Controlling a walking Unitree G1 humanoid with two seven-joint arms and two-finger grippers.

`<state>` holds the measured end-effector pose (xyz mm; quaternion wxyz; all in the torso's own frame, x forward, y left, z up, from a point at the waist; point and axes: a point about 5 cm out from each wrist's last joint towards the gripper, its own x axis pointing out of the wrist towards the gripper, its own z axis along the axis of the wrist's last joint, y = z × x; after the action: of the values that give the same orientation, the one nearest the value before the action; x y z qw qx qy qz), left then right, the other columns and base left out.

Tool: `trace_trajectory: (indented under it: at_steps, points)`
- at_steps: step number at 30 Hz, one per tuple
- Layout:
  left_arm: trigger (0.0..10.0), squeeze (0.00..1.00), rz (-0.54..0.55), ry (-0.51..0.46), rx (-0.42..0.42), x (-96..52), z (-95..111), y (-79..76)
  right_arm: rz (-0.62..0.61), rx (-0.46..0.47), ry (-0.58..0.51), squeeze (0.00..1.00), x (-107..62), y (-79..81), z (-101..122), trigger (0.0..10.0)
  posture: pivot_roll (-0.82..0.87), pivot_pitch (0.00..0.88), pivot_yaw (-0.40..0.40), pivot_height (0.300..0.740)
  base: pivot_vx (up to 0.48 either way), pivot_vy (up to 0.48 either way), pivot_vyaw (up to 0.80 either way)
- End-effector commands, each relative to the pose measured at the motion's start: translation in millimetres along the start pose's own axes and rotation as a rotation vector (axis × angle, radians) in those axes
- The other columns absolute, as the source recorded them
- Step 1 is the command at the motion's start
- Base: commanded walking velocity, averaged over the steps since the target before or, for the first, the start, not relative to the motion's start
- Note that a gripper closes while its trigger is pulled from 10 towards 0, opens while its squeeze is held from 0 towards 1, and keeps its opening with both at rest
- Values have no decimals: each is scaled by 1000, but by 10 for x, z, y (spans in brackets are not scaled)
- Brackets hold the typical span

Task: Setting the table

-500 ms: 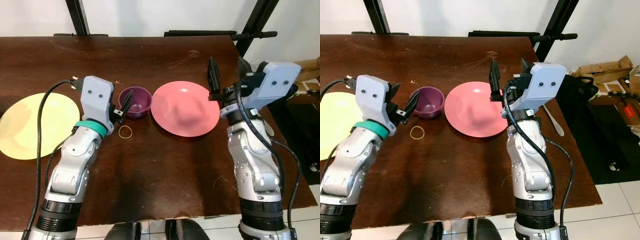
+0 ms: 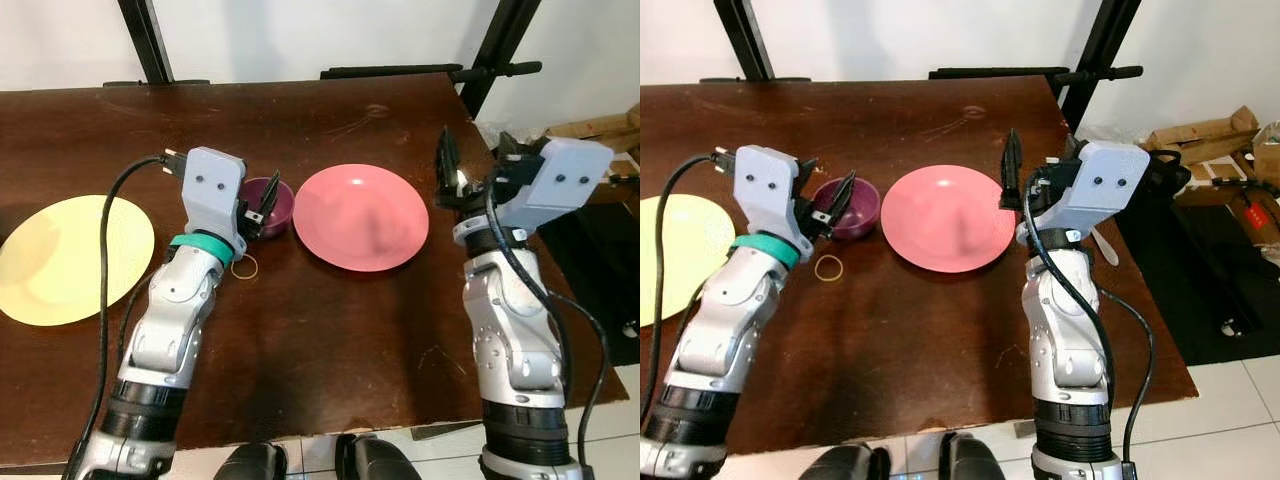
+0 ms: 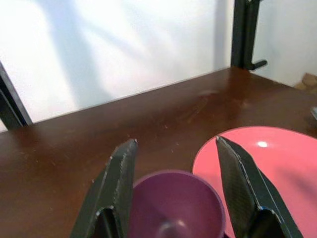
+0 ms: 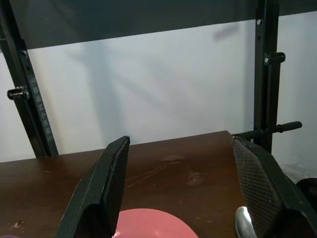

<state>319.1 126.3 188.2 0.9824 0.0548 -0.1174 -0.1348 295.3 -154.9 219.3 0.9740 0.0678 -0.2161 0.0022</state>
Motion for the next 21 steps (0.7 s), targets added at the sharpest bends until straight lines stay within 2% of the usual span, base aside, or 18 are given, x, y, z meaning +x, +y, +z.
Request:
trace_trajectory:
  at_steps: [1,10,21]
  points:
    - [10000,0,14,-6,7,19,-4,23,-9,-19,0,0,16,-22,-14,10000,2,0,65,740,0,0,0]
    - [10000,0,43,-39,11,77,54,61,-29,-13,-18,0,71,-69,-19,10000,35,0,69,740,0,0,0]
    - [10000,0,22,-71,-9,176,89,-38,-53,7,-12,0,50,-71,-58,10000,8,0,62,740,0,0,0]
